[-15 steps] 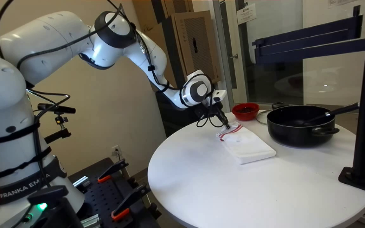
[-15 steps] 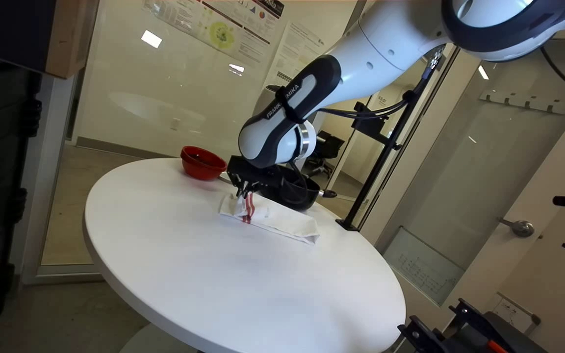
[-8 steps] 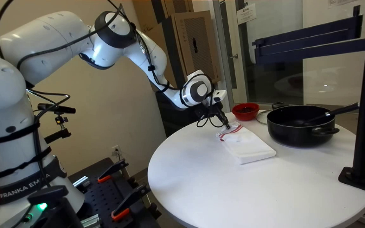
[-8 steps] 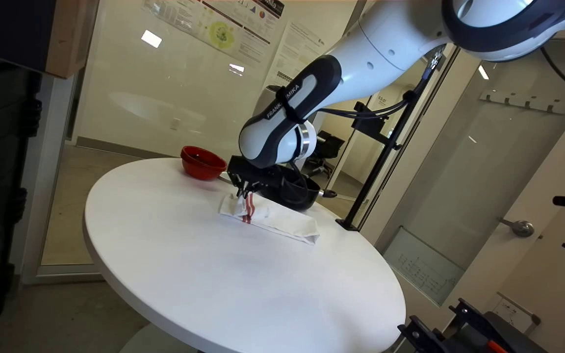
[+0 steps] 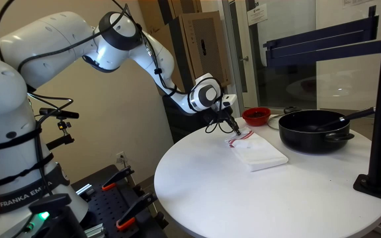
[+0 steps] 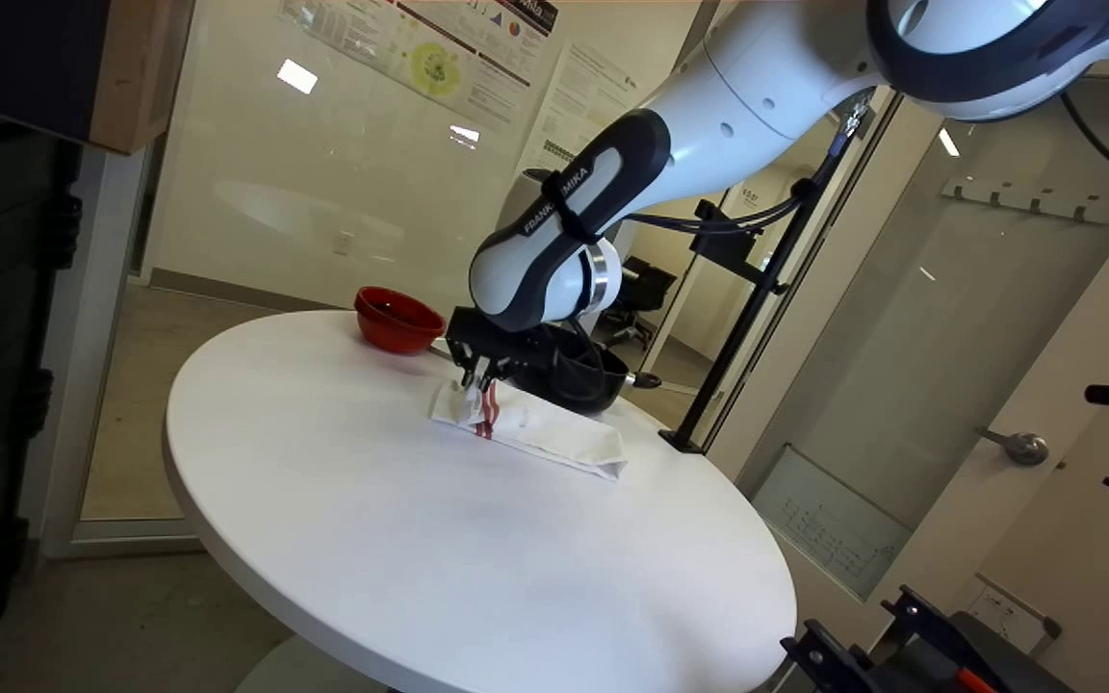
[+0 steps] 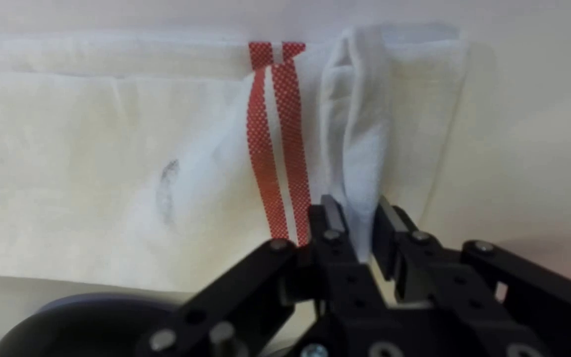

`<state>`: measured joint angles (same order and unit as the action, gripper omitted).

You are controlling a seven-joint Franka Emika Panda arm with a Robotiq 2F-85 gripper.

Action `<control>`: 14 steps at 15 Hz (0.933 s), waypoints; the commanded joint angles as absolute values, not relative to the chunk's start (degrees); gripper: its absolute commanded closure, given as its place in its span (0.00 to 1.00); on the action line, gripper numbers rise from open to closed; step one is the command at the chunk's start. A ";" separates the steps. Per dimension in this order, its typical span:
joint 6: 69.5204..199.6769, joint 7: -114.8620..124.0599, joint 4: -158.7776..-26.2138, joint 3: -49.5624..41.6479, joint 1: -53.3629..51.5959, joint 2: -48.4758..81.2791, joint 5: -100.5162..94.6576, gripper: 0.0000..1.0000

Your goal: Fold the tea towel

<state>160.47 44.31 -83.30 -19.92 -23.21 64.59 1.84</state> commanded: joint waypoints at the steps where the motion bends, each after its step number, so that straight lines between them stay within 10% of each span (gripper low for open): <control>1: 161.50 44.30 -83.48 -19.28 -22.67 64.33 0.79 0.46; 8: 164.79 43.19 -85.20 -18.81 -22.50 62.76 1.09 0.00; 14: 166.67 33.55 -99.20 -15.55 -19.78 51.59 0.56 0.00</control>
